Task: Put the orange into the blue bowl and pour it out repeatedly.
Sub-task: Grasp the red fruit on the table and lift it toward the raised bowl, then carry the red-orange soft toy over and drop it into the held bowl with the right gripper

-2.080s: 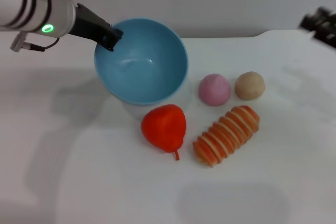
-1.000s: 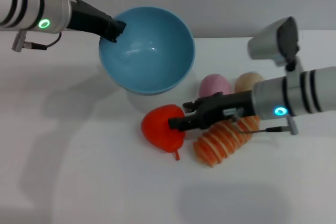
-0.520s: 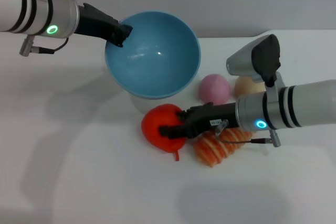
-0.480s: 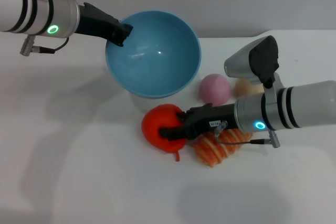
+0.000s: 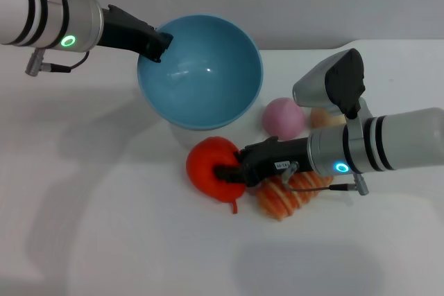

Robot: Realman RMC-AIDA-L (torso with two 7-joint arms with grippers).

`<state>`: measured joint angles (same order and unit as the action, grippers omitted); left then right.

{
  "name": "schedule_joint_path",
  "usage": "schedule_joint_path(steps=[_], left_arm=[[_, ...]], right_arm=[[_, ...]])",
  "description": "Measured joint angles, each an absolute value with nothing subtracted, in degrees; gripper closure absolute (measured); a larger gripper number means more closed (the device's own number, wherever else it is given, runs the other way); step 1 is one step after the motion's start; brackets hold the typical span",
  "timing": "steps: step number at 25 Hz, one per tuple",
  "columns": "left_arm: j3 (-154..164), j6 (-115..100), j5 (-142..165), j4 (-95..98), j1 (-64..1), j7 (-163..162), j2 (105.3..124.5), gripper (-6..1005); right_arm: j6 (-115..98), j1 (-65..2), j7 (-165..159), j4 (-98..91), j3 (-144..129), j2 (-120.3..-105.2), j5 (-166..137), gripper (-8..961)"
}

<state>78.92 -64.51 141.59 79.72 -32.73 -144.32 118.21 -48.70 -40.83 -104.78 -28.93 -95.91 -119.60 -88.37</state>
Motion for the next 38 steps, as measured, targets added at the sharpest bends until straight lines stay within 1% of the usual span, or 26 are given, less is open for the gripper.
schedule_joint_path(steps=[1,6,9,12,15,18,20,21,22,25,30,36,38], left_arm=[[78.9,-64.4,141.6,79.6,-32.7,-144.3,118.21,999],[79.1,-64.3,141.6,78.8,-32.7,-144.3,118.2,1000],[79.6,-64.1,141.6,78.7,-32.7,-144.3,118.14,1000],[80.2,-64.0,141.6,78.7,-32.7,-144.3,118.13,999],[80.2,-64.0,141.8,78.7,-32.6,-144.3,118.06,999],[80.0,-63.8,142.1,78.7,-32.6,-144.1,118.02,1000],[79.9,-63.4,142.7,78.6,-32.7,-144.1,117.97,1000],[79.9,-63.3,143.3,78.6,-32.9,-144.1,117.96,1000],[80.0,-63.3,144.0,78.4,-33.1,-144.1,117.95,1000],[80.3,-63.8,145.6,77.0,-34.0,-144.2,117.95,1000],[83.7,-65.8,145.7,74.9,-35.6,-144.1,117.96,999],[87.6,-67.5,145.2,75.9,-35.7,-144.3,118.29,999],[88.4,-68.0,144.8,76.0,-35.9,-144.3,118.36,999]], right_arm=[[-48.7,-40.8,-104.6,-28.9,-95.9,-119.59,-88.4,352],[-49.1,-40.2,-104.3,-29.4,-96.0,-119.56,-88.3,597],[-49.7,-38.7,-104.3,-31.2,-95.9,-119.47,-88.2,669],[-51.8,-35.2,-103.0,-35.5,-95.2,-119.21,-87.0,741],[-55.2,-30.1,-100.0,-40.6,-92.5,-118.72,-84.0,771],[-62.5,-26.6,-99.2,-44.1,-86.0,-118.4,-83.9,800],[-71.4,-25.3,-99.0,-45.9,-80.6,-118.04,-84.2,818],[-71.4,-25.3,-99.0,-45.9,-80.6,-118.04,-84.2,827],[-79.9,-23.9,-98.8,-49.1,-75.4,-117.91,-84.4,836],[-85.8,-22.6,-98.9,-53.5,-71.9,-118.15,-84.7,851],[-89.4,-23.0,-100.1,-58.2,-68.1,-118.28,-85.0,877],[-85.4,-24.4,-98.1,-57.1,-67.6,-118.38,-87.2,919],[-83.8,-25.5,-97.4,-54.9,-67.8,-118.53,-88.1,916]])
